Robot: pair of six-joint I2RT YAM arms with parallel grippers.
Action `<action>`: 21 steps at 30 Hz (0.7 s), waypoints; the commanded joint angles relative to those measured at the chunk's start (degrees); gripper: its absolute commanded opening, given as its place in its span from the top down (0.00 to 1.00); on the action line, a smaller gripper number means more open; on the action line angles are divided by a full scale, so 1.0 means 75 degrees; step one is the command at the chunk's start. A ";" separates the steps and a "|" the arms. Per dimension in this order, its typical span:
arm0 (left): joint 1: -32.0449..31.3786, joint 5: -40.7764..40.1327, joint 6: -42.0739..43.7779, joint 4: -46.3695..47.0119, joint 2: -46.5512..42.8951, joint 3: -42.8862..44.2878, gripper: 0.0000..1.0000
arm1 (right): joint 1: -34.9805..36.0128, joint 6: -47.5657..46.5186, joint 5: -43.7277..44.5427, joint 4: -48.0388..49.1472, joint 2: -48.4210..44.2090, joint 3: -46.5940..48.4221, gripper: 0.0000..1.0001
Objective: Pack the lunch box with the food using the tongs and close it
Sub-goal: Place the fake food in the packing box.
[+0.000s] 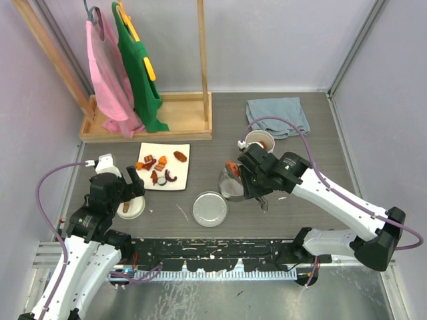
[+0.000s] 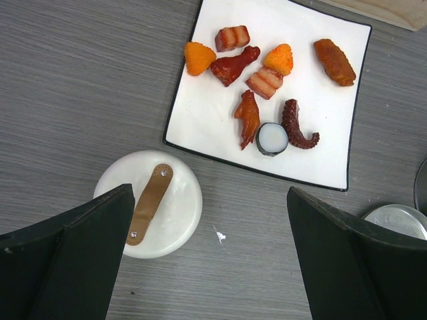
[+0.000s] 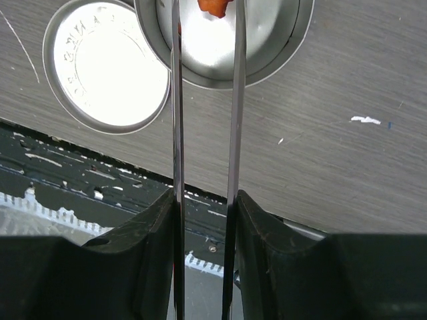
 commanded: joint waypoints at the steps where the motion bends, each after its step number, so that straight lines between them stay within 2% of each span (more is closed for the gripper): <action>1: 0.0044 -0.0006 -0.0016 0.0245 -0.0005 0.0136 0.02 | -0.0025 0.0257 -0.0115 0.0129 -0.0401 -0.0169 0.61; 21: 0.0053 -0.0018 -0.0010 0.0245 0.0080 0.0134 0.02 | -0.0025 0.0619 -0.0510 0.1223 0.0052 -0.1167 0.59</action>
